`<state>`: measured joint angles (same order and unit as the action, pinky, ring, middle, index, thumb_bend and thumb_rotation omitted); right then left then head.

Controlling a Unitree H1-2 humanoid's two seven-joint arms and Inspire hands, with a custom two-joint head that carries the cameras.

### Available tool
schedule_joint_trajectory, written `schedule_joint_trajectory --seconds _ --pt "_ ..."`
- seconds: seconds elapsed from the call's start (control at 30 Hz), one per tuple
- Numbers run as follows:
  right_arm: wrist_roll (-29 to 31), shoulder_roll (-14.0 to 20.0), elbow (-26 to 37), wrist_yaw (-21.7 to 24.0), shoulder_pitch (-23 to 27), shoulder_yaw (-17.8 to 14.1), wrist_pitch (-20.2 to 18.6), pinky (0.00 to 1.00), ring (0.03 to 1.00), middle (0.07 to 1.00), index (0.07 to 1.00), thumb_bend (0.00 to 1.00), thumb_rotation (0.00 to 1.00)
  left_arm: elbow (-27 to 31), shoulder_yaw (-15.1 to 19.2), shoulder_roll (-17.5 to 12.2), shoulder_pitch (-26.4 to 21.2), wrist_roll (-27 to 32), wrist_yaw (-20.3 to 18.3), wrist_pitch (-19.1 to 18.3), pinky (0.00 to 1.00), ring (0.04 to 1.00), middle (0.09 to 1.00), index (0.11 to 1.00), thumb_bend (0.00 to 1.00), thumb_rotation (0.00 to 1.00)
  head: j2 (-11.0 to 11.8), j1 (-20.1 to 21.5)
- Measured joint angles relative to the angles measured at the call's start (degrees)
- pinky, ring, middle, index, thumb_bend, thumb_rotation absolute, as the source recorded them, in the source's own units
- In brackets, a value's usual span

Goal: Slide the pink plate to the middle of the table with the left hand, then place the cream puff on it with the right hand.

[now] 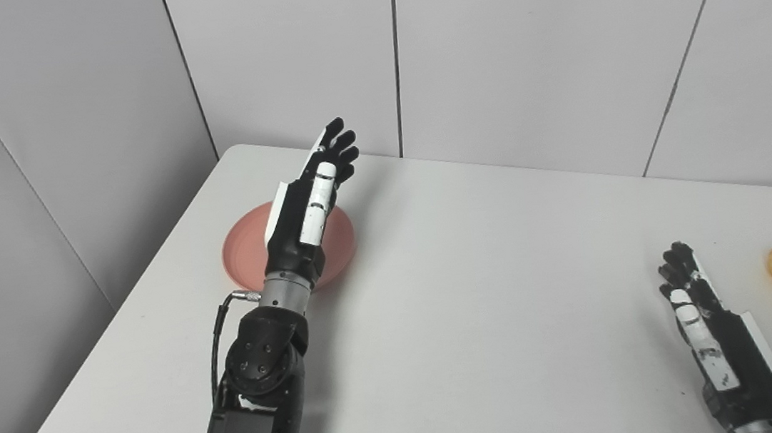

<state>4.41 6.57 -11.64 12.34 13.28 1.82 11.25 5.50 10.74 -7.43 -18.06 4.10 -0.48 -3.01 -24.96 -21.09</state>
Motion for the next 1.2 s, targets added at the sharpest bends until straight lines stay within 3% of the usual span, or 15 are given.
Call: schedule_joint_trajectory --seconds 0.37,0.53,0.73,0.9,1.2 --pt "-0.43 0.00 0.04 0.07 0.02 0.07 0.00 1.00 1.000 1.000 1.000 0.17 0.83 -3.38 4.52 -2.87 -2.17 3.60 0.89 0.32 0.96 0.929 0.927 0.904 0.41 1.00 0.35 -0.26" --pt "-0.18 -0.01 0.07 0.20 0.02 0.07 0.00 1.00 1.000 1.000 1.000 0.15 0.82 -5.03 6.46 -3.21 -2.79 6.02 1.32 0.31 0.95 0.936 0.949 0.940 0.39 1.00 0.53 -0.26" --pt "0.23 -0.01 0.07 0.58 0.02 0.04 0.00 1.00 1.000 1.000 1.000 0.13 0.82 -6.71 8.18 -4.88 -3.37 8.60 1.23 0.30 0.98 0.947 0.957 0.949 0.41 1.00 0.35 -0.35" --pt "0.77 0.03 0.06 0.67 0.01 -0.11 -0.01 1.00 1.000 1.000 1.000 0.13 0.82 -8.99 10.71 -7.12 -4.33 11.98 1.40 0.29 0.95 0.931 0.945 0.939 0.42 1.00 0.35 -0.44" --pt "0.69 0.04 0.05 0.68 0.01 -0.08 0.00 1.00 1.000 1.000 1.000 0.14 0.82 -12.74 12.19 -9.22 -5.09 13.68 1.42 0.21 0.97 0.943 0.943 0.929 0.40 1.00 0.35 -0.53"
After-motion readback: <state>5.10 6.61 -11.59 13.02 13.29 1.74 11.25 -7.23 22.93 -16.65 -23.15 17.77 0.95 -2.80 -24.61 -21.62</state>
